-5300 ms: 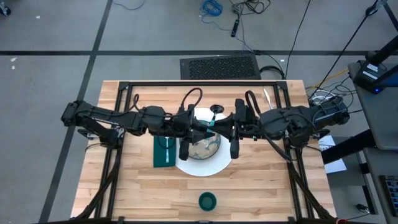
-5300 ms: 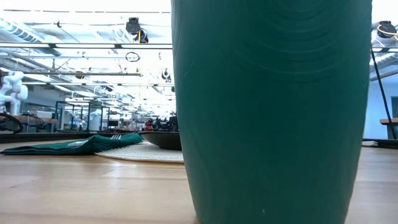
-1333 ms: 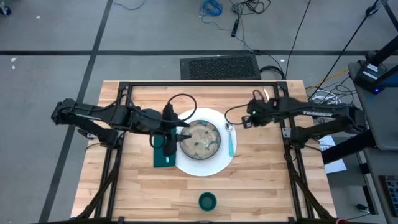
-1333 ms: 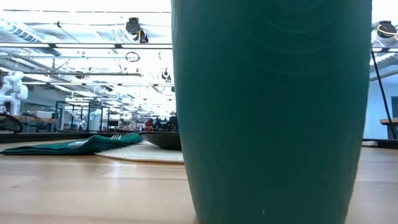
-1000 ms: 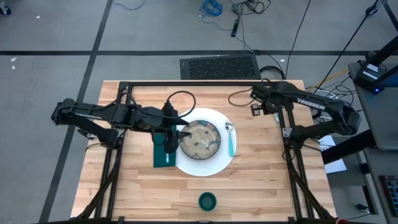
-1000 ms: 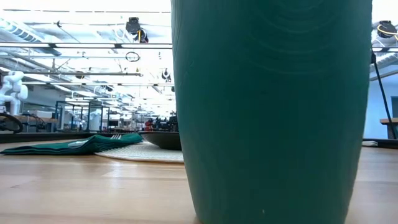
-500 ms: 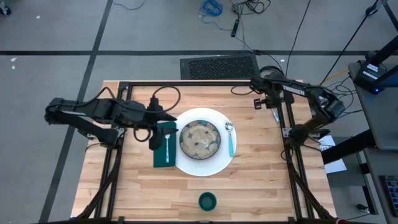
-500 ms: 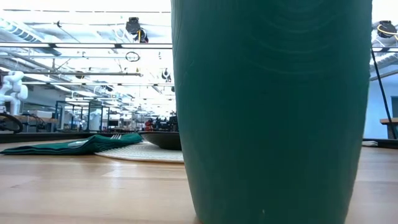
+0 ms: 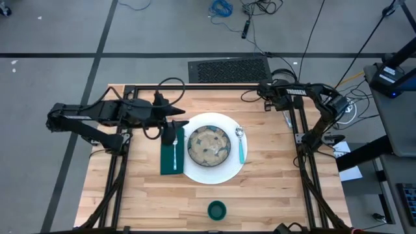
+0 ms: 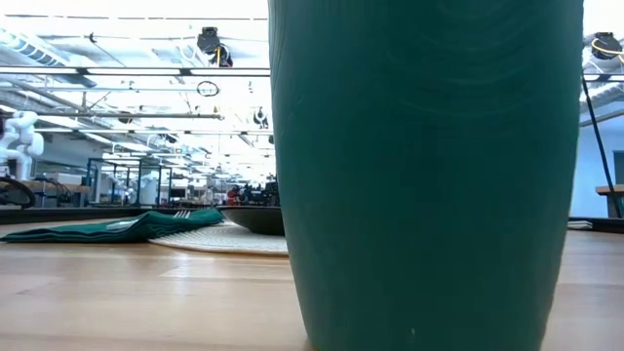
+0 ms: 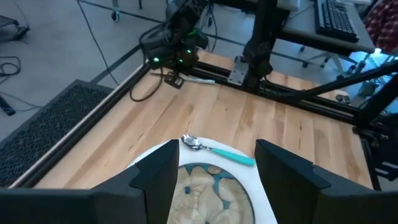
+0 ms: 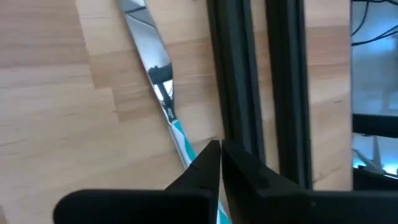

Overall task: Set table place
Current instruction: Put the green knife on the right side of the plate

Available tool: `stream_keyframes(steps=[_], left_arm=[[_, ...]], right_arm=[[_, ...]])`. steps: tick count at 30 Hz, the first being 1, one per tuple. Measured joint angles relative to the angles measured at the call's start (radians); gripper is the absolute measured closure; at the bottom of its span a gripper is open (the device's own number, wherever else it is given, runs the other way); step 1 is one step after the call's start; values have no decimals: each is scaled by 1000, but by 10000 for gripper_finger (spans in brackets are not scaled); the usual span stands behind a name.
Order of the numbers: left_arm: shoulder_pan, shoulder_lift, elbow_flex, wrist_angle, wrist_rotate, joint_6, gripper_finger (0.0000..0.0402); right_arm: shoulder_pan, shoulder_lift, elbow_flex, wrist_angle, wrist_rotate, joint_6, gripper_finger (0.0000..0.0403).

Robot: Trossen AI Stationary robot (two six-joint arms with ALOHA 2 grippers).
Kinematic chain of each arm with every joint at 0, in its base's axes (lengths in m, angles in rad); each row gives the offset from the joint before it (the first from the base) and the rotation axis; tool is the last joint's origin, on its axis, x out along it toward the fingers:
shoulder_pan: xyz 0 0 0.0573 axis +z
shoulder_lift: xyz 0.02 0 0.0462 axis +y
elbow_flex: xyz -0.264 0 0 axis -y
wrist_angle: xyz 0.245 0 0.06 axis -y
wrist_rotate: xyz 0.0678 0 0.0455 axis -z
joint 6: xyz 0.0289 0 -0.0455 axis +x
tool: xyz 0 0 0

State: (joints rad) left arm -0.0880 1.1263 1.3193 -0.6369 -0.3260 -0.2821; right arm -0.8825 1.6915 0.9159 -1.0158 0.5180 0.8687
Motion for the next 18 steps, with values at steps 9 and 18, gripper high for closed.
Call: stream_keyframes(steps=[9,18], left_arm=[[5,0,0,0,1,0,205],[10,0,0,-2,-8,34,205]], right_arm=[[-28,2,-138,94,-38,52,403],[103,-48,-160,128,-151,38,403]])
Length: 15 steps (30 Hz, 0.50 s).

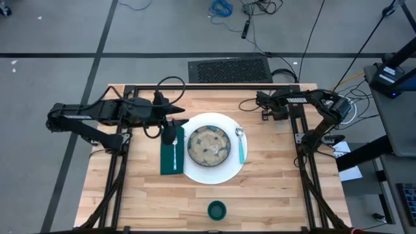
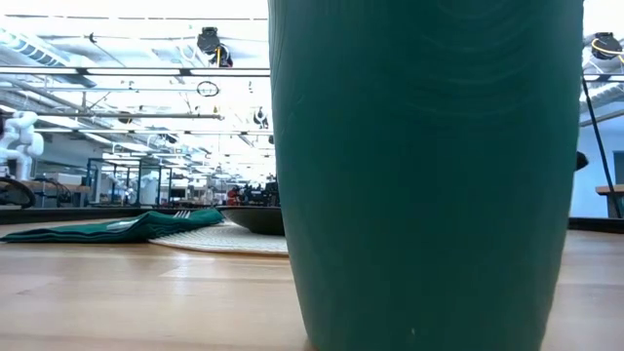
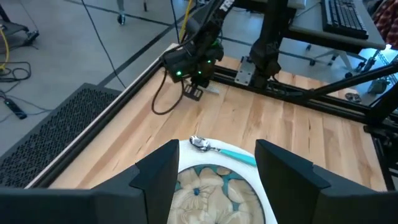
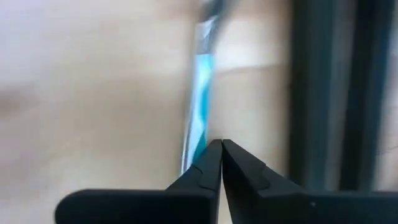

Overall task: Set table place
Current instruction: Put the green knife on the right side of the plate

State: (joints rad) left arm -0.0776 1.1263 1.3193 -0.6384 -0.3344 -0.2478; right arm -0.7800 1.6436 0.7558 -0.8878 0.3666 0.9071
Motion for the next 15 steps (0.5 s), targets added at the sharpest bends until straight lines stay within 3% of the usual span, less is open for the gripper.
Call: stream_keyframes(steps=[4,10,15], left_arm=[[0,0,0,-1,-10,17,205],[0,0,0,0,-12,20,205],[0,0,0,0,-13,26,205]], right_arm=[[67,-68,17,12,-109,17,403],[104,-196,54,-4,-84,45,403],[70,-271,112,-29,-77,14,403]])
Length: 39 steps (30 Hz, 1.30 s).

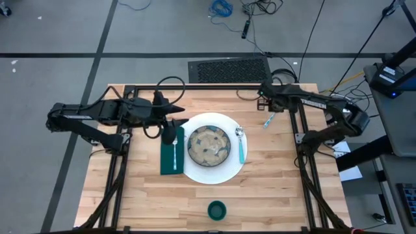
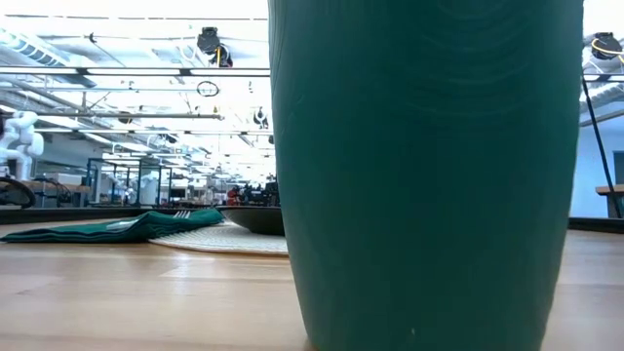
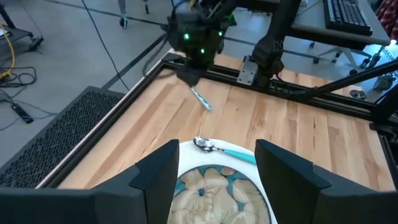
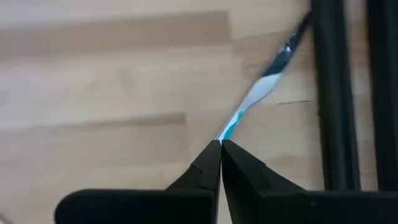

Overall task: Set table place
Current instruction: Put the green knife on the right side of the plate

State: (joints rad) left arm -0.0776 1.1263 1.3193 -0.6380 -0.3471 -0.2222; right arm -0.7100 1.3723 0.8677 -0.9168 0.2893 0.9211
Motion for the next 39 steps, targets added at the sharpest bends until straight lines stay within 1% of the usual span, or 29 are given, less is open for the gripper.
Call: stream_keyframes(steps=[2,4,9,12,15,17,20,24,31,34,38,39], left_arm=[[0,0,0,0,-2,0,205],[0,0,0,0,-2,0,205],[0,0,0,0,-2,-5,205],[-1,0,0,-7,-2,-5,205],[-1,0,0,-29,-2,-6,205],[-1,0,0,-50,-2,-6,205],[-1,0,0,-74,-2,-8,205],[-1,0,0,-91,-2,-9,205],[-1,0,0,-90,-1,-8,205],[-1,5,0,-87,-2,-8,205],[-1,10,-1,-86,-2,-8,205],[-1,11,-1,-87,-2,-8,205]], right_arm=[[-38,-7,8,-8,-1,47,401],[-84,2,8,-16,-25,86,394],[-160,60,8,-5,-62,113,352],[-179,92,8,16,-113,112,319],[-180,128,8,24,-137,115,289],[-178,152,8,25,-147,115,277],[-178,179,3,35,-160,128,272],[-178,195,-20,67,-165,141,276],[-178,195,-91,173,-171,178,299],[-175,191,-119,211,-180,198,323],[-146,189,-119,223,-153,168,383],[-137,184,-120,227,-144,152,389]])
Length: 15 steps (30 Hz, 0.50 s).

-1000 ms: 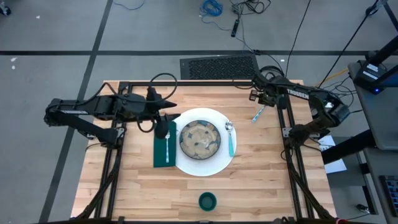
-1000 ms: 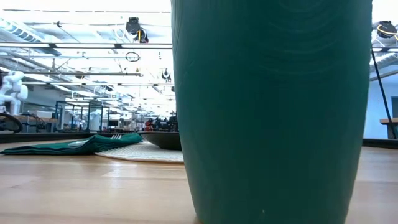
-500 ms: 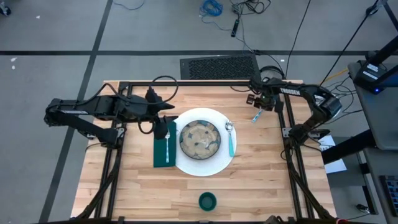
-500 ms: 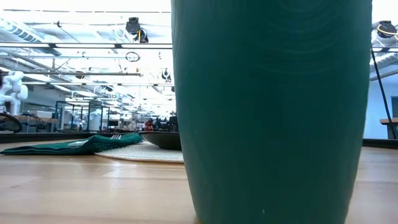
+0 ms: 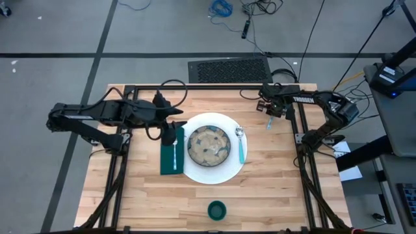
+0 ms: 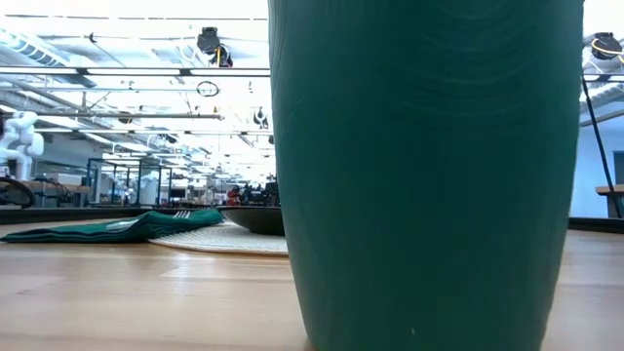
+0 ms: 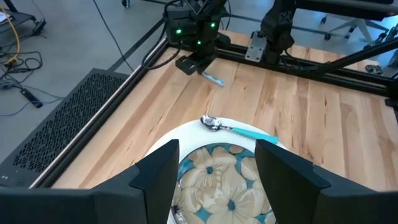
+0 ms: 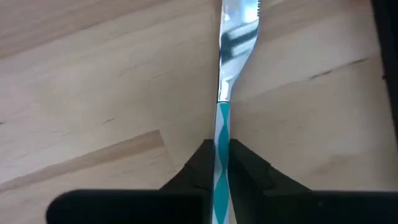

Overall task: Set table place
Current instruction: Put the green knife on the right side of the plate

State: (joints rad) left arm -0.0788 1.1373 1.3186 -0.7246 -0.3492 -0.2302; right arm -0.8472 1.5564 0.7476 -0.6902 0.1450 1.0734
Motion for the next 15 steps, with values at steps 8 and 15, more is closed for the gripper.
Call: stream_keyframes(steps=[8,15], left_arm=[[8,9,0,0,-5,1,205],[63,25,0,8,-116,8,205]], right_arm=[[97,-122,5,61,-101,-153,399],[238,-353,94,290,-256,-240,401]])
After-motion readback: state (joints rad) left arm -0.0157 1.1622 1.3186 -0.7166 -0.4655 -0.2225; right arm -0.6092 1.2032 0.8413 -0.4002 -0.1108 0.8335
